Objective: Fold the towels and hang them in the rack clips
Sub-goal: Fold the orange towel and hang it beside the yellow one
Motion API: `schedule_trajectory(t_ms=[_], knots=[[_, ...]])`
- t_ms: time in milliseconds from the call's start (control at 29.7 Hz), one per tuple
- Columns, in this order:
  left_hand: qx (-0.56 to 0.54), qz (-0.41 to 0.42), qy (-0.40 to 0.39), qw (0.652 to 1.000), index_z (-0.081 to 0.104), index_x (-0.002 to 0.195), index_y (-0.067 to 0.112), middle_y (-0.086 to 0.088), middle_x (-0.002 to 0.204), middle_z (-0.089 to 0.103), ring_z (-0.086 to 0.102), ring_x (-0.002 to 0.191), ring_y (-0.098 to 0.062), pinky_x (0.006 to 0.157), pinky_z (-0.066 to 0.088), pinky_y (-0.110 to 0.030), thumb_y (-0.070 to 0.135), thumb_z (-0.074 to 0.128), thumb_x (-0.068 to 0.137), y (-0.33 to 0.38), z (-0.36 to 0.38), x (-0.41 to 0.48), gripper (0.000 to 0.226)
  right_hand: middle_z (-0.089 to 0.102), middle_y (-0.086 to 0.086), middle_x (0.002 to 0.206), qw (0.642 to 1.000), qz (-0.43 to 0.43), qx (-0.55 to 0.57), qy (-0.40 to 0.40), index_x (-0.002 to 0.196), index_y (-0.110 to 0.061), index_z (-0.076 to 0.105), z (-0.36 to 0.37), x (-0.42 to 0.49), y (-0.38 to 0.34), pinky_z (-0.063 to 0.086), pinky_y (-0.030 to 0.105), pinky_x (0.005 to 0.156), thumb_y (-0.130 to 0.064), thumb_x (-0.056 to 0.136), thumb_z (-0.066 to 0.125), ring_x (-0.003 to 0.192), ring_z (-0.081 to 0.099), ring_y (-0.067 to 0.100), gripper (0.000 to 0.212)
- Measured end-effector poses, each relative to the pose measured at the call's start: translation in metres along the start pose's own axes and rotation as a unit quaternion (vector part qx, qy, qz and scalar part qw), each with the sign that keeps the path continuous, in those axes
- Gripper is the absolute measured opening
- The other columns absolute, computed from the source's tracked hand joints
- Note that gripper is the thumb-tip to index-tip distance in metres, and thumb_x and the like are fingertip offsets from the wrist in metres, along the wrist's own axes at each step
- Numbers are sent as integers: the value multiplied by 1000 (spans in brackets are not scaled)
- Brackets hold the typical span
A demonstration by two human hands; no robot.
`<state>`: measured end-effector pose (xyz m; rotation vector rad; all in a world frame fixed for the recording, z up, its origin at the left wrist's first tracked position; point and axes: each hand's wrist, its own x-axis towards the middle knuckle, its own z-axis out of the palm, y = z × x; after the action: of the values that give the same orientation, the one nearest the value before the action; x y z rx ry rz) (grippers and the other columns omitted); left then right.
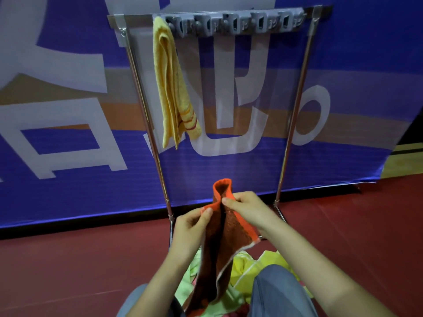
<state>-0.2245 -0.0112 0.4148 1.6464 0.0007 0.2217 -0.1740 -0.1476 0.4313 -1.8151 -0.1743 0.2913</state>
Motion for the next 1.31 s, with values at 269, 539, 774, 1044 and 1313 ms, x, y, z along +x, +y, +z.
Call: schedule_trajectory(t_ms=[269,539,774,1044,1313], knots=[[-46,-26,77,996,69,72,23,14,62,70,60,69,-5,70,52,-25,11,51,88,10,-35,4,27,65,-10,52,996,7,44,-73,87,-4,66,-11,-15,-7,46,8,52,9,79,58,48,57,-4,17],[4,17,22,1000,67,73,16,18,52,64,53,56,11,57,43,-6,1,52,86,19,-11,-11,25,58,6,64,991,55,117,27,81,-6,60,5,-14,-19,45,13,40,3,78,63,40,55,-1,10],[-19,26,17,999,66,74,27,25,53,65,56,58,14,60,44,-3,0,50,86,20,-1,-16,33,57,7,69,979,44,194,45,74,-8,56,20,-20,-32,52,15,47,7,81,58,40,58,1,17],[-15,12,25,999,68,69,30,19,58,68,59,61,8,63,47,-7,3,52,87,14,-11,-17,36,58,7,73,975,47,212,38,105,6,58,30,-29,-32,54,16,55,4,84,56,56,59,7,21],[-31,3,8,999,68,76,23,17,60,70,61,63,8,63,47,-6,3,50,88,16,-17,-20,29,61,8,75,967,42,252,14,109,7,56,36,-32,-32,54,13,56,3,86,53,53,64,3,24]])
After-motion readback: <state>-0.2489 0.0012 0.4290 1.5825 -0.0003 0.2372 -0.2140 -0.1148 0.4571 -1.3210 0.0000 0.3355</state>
